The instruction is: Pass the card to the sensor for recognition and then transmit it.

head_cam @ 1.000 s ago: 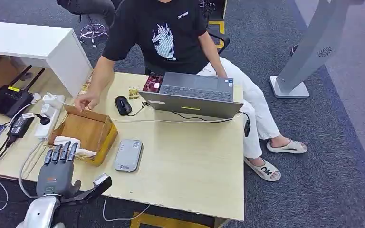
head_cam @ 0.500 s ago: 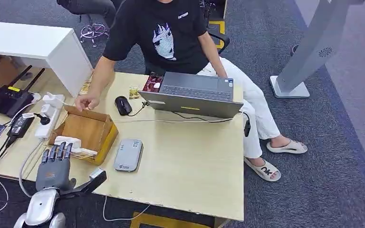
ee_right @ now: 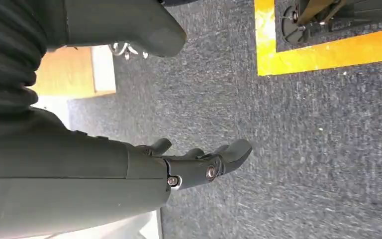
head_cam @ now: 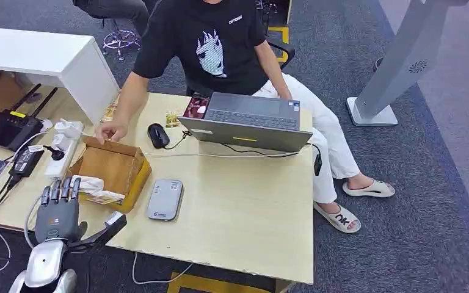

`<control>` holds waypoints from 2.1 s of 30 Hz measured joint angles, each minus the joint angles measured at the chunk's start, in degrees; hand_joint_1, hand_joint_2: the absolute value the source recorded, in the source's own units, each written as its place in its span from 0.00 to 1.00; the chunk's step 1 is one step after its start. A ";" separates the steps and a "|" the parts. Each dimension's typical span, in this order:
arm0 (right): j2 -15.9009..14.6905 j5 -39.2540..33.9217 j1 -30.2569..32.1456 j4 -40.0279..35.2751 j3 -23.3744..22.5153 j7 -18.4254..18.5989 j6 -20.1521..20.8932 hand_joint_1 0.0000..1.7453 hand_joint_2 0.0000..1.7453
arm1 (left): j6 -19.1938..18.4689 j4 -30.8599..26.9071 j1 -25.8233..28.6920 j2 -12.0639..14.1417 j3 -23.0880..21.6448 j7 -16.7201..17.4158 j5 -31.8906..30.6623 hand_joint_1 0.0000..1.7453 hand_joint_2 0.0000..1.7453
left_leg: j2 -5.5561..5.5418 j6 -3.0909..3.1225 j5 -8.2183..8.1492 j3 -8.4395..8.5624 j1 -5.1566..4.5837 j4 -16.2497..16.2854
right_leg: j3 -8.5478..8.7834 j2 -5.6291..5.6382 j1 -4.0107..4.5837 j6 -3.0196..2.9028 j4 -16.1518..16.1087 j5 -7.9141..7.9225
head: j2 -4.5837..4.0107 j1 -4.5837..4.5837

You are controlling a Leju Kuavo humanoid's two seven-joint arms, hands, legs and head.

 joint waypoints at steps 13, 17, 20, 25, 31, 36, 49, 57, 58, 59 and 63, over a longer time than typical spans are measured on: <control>-0.13 2.01 0.02 0.00 -0.15 -0.46 0.37 0.00 1.00 | 2.12 0.90 -1.82 -0.05 -0.39 -6.06 0.00 0.00 1.00 | 0.01 0.00 0.00 -0.01 0.00 0.00 | -0.03 0.02 0.00 0.00 0.00 0.00 | 0.00 0.00; -0.17 3.02 -0.02 0.00 -0.50 -0.46 0.77 0.00 1.00 | 0.52 1.18 -3.17 -1.38 -0.39 -10.85 0.00 0.00 1.00 | 0.00 0.00 0.00 -0.01 -0.01 0.00 | 0.00 0.01 0.00 0.00 0.00 0.00 | 0.00 0.00; -0.26 4.07 -0.02 0.00 -0.87 -0.48 0.94 0.00 1.00 | -1.73 1.79 -4.43 -2.69 -0.33 -14.06 0.00 0.00 1.00 | 0.01 0.00 0.00 -0.01 -0.01 0.00 | 0.00 0.01 0.00 -0.02 0.00 0.03 | 0.00 0.00; -0.33 4.48 -0.02 0.02 -1.27 -0.48 1.11 0.00 1.00 | -2.85 2.86 -5.72 -3.96 -0.09 -15.04 0.00 0.00 1.00 | 0.01 0.00 0.00 -0.01 0.00 0.01 | 0.00 0.02 0.00 -0.02 0.00 0.03 | 0.00 0.02; -0.35 4.85 -0.05 0.02 -1.46 -0.48 1.09 0.00 1.00 | -3.85 3.52 -6.49 -4.68 0.30 -16.35 0.42 0.00 1.00 | 0.01 0.00 0.00 -0.02 0.00 0.01 | -0.02 0.02 0.00 -0.03 0.00 0.02 | 0.02 0.00; -0.37 5.46 -0.09 0.00 -1.60 -0.48 1.16 0.00 1.00 | -5.49 4.90 -7.41 -5.01 1.09 -17.79 0.98 0.00 1.00 | 0.00 0.00 0.00 -0.02 0.00 0.01 | -0.01 0.02 0.00 -0.03 0.00 0.02 | 0.00 0.02; -0.37 6.91 -0.26 0.00 -3.28 -0.52 1.18 0.00 1.00 | -8.64 6.21 -7.86 -5.29 1.22 -17.68 0.09 0.00 1.00 | 0.01 0.00 0.00 -0.01 0.00 0.01 | -0.01 0.02 0.00 -0.03 0.01 0.03 | 0.00 0.00; -0.37 6.93 -0.27 0.00 -3.61 -0.57 1.18 0.00 1.00 | -8.68 5.57 -7.87 -5.64 1.22 -17.68 0.09 0.00 1.00 | 0.01 0.00 0.01 -0.01 0.00 0.01 | -0.01 0.02 0.00 -0.03 0.01 0.03 | 0.00 0.00; -0.37 6.99 -0.27 0.00 -3.72 -0.59 1.18 0.00 1.00 | -8.68 5.55 -7.87 -5.71 1.22 -17.68 0.09 0.00 1.00 | 0.01 0.00 0.01 -0.01 0.00 0.01 | -0.01 0.02 0.00 -0.03 0.01 0.03 | 0.00 0.02; -0.37 7.08 -0.28 0.00 -3.80 -0.65 1.18 0.00 1.00 | -8.68 5.46 -7.87 -5.75 1.22 -17.70 0.09 0.00 1.00 | 0.01 0.00 0.01 -0.01 0.00 0.01 | -0.01 0.02 0.00 -0.03 0.01 0.03 | 0.00 0.00; -0.37 7.63 -0.30 0.00 -4.17 -1.05 1.16 0.00 1.00 | -7.83 4.76 -7.87 -5.88 1.22 -18.07 0.15 0.00 1.00 | 0.01 0.00 0.00 -0.01 0.00 0.01 | -0.02 0.02 0.00 -0.03 0.01 0.03 | 0.00 0.00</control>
